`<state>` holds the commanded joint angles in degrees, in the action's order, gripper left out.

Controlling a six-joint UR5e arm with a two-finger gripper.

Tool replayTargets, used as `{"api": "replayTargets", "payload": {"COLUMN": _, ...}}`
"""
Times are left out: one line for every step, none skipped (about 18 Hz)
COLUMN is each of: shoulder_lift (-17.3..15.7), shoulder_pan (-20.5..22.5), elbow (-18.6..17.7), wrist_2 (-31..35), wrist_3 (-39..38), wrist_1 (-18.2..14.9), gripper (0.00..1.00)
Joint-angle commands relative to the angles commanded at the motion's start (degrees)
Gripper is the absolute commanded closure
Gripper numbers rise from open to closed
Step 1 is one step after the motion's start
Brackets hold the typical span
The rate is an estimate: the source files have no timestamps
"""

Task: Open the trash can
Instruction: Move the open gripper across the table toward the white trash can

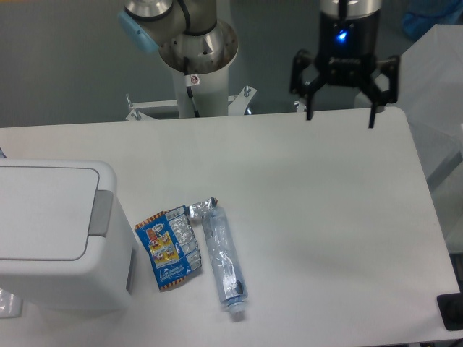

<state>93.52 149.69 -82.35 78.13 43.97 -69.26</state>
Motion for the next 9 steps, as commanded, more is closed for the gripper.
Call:
{"api": "replayTargets", "payload": {"shoulder_lift": 0.0, "shoulder_pan": -1.2, "elbow": 0.0, "wrist_2": 0.0, "wrist_3": -2.4, "wrist_1": 0.2, "gripper": 0.0}}
{"api": "replayTargets", "payload": {"shoulder_lift": 0.0, "shoulder_pan": -2.5, "elbow": -0.4, "wrist_2": 0.1, "wrist_3": -5.5, "wrist_1": 0.4, "gripper": 0.0}}
{"api": "replayTargets", "payload": {"shoulder_lift": 0.0, "shoulder_pan": -3.5, "elbow": -0.9, "wrist_2": 0.0, "wrist_3": -8.6, "wrist_1": 0.4, "gripper": 0.0}}
{"api": "replayTargets", "payload": {"shoulder_lift": 0.0, "shoulder_pan": -4.6, "elbow": -1.1, "wrist_2": 0.0, "wrist_3": -11.3, "wrist_1": 0.4, "gripper": 0.0}}
{"api": "replayTargets", "payload": {"shoulder_lift": 0.1, "shoulder_pan": -6.1, "elbow": -1.2, "wrist_2": 0.0, "wrist_3": -13.4, "wrist_1": 0.8, "gripper": 0.0}}
{"api": "replayTargets", "payload": {"shoulder_lift": 0.4, "shoulder_pan": -7.5, "elbow": -1.2, "wrist_2": 0.0, "wrist_3": -15.2, "wrist_1": 1.3, "gripper": 0.0}}
{"api": "replayTargets", "payload": {"shoulder_lift": 0.8, "shoulder_pan": -8.8, "elbow": -1.2, "wrist_2": 0.0, "wrist_3": -17.6, "wrist_1": 1.8, "gripper": 0.0}}
{"api": "replayTargets", "payload": {"shoulder_lift": 1.3, "shoulder_pan": -10.0, "elbow": -1.2, "wrist_2": 0.0, "wrist_3": -20.5, "wrist_1": 2.2, "gripper": 0.0}}
{"api": "replayTargets", "payload": {"shoulder_lift": 1.8, "shoulder_pan": -11.2, "elbow": -1.2, "wrist_2": 0.0, "wrist_3": -23.5, "wrist_1": 3.1, "gripper": 0.0}}
